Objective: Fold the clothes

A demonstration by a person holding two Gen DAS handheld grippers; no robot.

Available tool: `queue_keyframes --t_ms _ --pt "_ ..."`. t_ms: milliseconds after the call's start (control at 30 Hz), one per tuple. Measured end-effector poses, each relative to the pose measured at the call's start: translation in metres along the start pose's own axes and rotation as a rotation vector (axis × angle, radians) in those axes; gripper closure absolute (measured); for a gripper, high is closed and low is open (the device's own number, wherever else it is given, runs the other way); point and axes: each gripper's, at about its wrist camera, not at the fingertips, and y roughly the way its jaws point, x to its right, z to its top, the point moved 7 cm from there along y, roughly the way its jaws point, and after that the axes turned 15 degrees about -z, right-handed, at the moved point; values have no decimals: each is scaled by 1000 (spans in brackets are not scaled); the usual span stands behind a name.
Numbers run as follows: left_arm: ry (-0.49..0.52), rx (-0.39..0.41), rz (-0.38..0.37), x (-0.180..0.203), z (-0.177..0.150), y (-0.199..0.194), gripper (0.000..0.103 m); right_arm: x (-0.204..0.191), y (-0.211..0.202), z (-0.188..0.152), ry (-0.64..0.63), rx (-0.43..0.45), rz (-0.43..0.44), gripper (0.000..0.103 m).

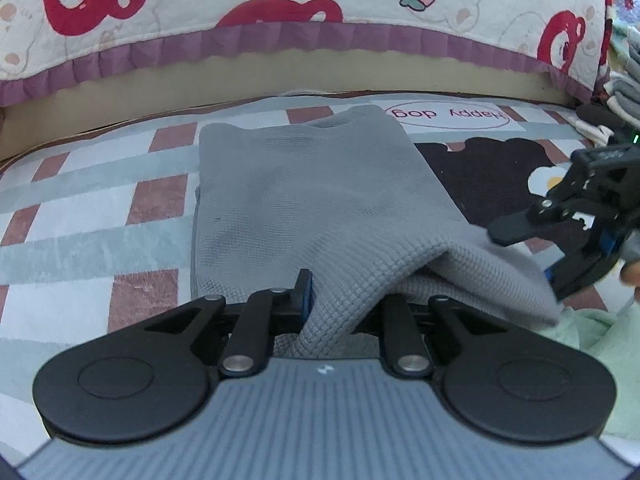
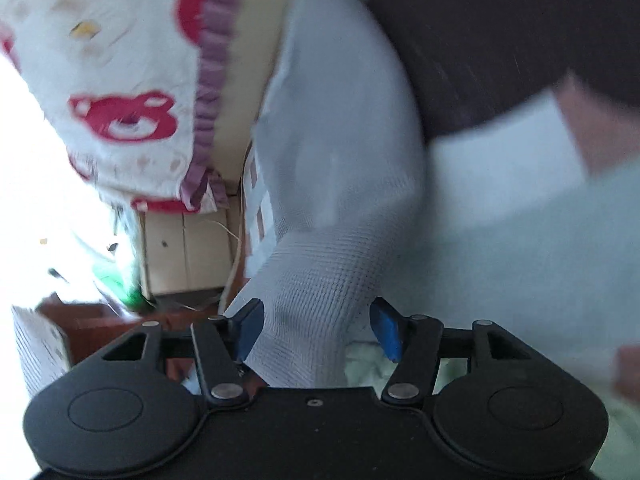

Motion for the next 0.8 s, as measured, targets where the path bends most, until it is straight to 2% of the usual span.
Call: queue_keyframes --t_ms 33,67,133,233,333,367,433,500,533,600,667,800 --pt "-9 3 -2 -1 0 -1 89 -5 1 -1 -1 -3 37 72" --pt "-27 9 -8 -4 0 -2 89 -10 2 -3 -2 -5 73 92" --pt "-62 22 -22 -10 -1 -5 87 -33 -11 0 -94 47 130 92" --pt "-78 44 -77 -9 -2 -9 76 -61 -32 14 -176 117 127 92" --pt "8 32 -65 4 -1 -7 66 -79 -43 22 -229 152 101 92" --pt "36 4 -51 7 -3 -3 57 -83 -46 24 -240 162 93 92" --pt "116 -74 -7 11 -9 8 56 -91 -51 26 -253 181 97 92" --pt "219 -129 38 15 -13 12 61 -94 -53 27 -256 187 87 92" --pt "282 -146 60 18 -13 10 84 -92 -55 28 -258 187 82 92" --pt "382 -168 101 22 -10 0 87 -85 -59 28 -262 183 73 92" --pt "404 -173 113 24 -4 -15 87 -75 -67 20 -268 178 76 92" --pt "522 -202 93 52 -5 -45 88 -52 -89 -11 -235 195 90 93"
